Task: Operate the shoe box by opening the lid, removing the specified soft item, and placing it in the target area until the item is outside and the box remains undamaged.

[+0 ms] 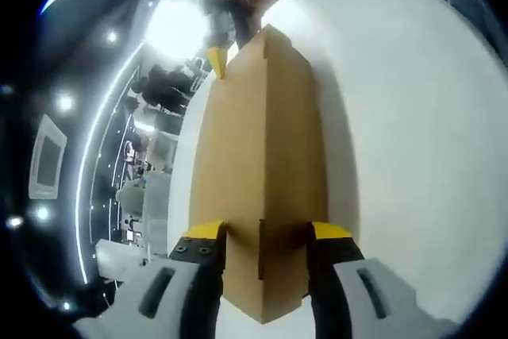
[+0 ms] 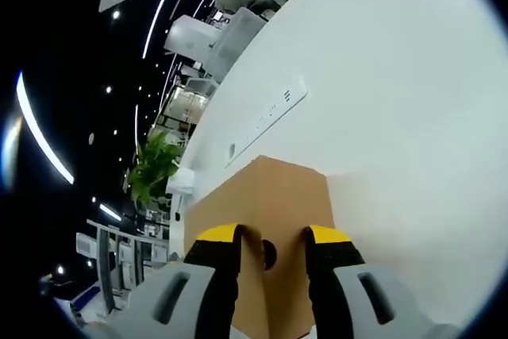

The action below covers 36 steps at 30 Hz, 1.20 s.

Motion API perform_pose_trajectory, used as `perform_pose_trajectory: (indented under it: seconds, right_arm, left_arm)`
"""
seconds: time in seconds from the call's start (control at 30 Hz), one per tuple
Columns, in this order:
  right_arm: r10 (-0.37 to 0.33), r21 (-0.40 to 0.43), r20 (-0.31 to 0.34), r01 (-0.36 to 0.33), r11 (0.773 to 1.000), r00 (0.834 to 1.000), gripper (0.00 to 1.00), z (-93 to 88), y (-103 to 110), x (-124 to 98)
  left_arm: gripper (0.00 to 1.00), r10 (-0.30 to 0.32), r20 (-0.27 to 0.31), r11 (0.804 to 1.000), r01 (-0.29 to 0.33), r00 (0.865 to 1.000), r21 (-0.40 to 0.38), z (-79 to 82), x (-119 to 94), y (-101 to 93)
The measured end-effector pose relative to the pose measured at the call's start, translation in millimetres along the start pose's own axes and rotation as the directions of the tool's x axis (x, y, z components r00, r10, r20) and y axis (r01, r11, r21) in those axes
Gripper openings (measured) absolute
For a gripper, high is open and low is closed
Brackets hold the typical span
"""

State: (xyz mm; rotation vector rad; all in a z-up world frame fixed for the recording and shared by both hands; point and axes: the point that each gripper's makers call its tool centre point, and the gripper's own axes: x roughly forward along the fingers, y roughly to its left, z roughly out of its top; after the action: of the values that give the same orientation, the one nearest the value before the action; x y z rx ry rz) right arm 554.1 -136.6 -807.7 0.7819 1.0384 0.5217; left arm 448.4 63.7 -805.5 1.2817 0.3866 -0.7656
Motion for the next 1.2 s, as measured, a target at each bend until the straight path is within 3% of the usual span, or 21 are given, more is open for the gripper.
perform_pose_trajectory:
  seconds: [0.03,0.2,0.47,0.63,0.9,0.93,0.97,1.0,1.2]
  right_arm:
    - [0.001,0.002,0.004,-0.001,1.000,1.000,0.31,-0.5,0.2,-0.4]
    - [-0.001,0.042,0.021,0.000,0.999,1.000,0.31,-2.5,-0.1,-1.7]
    - [-0.007,0.036,0.015,0.007,0.999,1.000,0.32,-3.6,1.8,-2.6]
    - [-0.011,0.028,0.041,0.010,1.000,0.999,0.32,-4.6,1.6,-3.5]
    - [-0.020,0.039,0.061,0.018,0.999,0.998,0.32,-3.5,1.2,-4.4]
    - [-0.024,0.034,0.058,0.022,0.999,0.998,0.33,-3.7,2.0,-5.2]
    - [-0.026,0.033,0.056,0.024,0.999,0.998,0.32,-3.8,2.3,-5.5]
    - [-0.027,0.032,0.054,0.025,0.999,0.998,0.30,-3.9,2.6,-5.8]
    - [-0.049,0.058,0.049,0.046,0.997,0.998,0.33,-1.8,0.0,-3.7]
  left_arm:
    - [0.41,0.030,0.010,1.000,-0.030,0.999,-0.006,0.6,-0.3,4.9]
    - [0.40,0.036,0.032,0.999,-0.036,0.999,-0.010,0.6,-0.4,5.8]
    - [0.40,0.038,0.038,0.999,-0.038,0.999,-0.010,1.0,-0.1,5.7]
    - [0.40,0.054,-0.020,0.999,-0.054,0.998,-0.007,2.8,2.5,5.3]
    - [0.39,0.052,-0.050,0.998,-0.053,0.997,-0.018,2.4,3.0,5.6]
    - [0.39,0.045,-0.011,0.987,-0.046,0.999,-0.152,6.2,3.0,5.5]
    - [0.39,0.043,-0.005,0.986,-0.043,0.999,-0.163,6.6,2.8,5.9]
    - [0.39,0.038,-0.008,0.994,-0.039,0.999,-0.099,4.8,2.7,6.1]
    - [0.39,0.059,-0.029,0.995,-0.061,0.998,-0.074,4.3,1.9,4.9]
